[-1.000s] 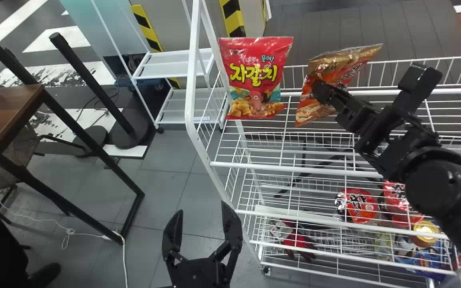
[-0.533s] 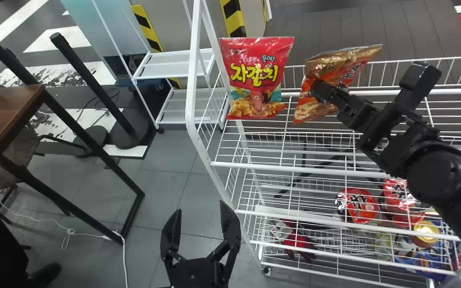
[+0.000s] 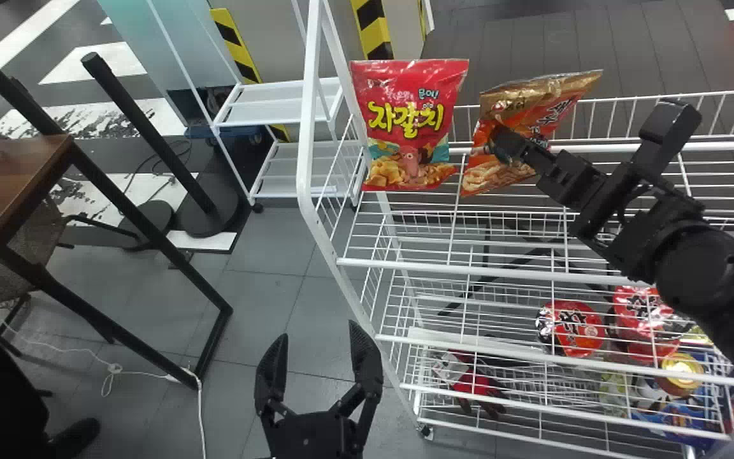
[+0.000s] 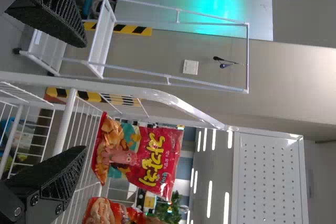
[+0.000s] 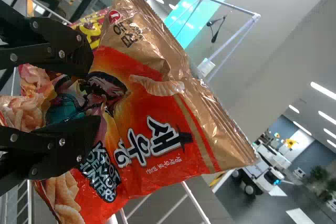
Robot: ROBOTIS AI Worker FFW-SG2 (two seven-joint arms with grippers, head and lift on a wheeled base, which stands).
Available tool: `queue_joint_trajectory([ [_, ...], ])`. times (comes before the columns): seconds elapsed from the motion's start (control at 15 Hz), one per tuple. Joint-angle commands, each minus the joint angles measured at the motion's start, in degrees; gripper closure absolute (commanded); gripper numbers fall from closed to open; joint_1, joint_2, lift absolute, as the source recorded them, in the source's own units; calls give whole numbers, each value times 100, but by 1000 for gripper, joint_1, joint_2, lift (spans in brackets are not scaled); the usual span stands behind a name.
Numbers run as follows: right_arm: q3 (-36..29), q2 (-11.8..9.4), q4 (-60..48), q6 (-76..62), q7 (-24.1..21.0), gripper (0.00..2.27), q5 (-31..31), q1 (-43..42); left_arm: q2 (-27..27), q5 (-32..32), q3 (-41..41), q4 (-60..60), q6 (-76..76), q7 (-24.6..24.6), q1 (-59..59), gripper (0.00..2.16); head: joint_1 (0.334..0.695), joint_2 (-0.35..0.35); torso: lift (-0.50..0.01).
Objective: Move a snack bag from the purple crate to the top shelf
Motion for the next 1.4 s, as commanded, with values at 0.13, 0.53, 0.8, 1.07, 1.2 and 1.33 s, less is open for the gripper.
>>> queue_joint_trajectory([
  [0.13,-8,23,1,48,136,292,-27,-35,0,12,0,19,-17,0,0,130,695,332,-1],
  [0.53,-105,23,53,171,365,262,-133,-88,-18,12,0,27,-53,0,0,130,695,340,-1],
  [0.8,-158,23,124,294,541,252,-273,-150,-18,12,0,36,-53,0,0,130,695,334,-1],
  [1.07,-175,23,-17,347,620,252,-300,53,-9,29,17,36,-53,0,-9,130,695,342,-1],
  [1.2,-290,23,-219,452,620,252,-291,228,-9,47,26,36,-88,0,-9,130,695,346,-1],
  [1.33,-413,23,-685,804,620,252,-282,571,-9,47,26,19,-88,-35,-9,130,695,350,-1],
])
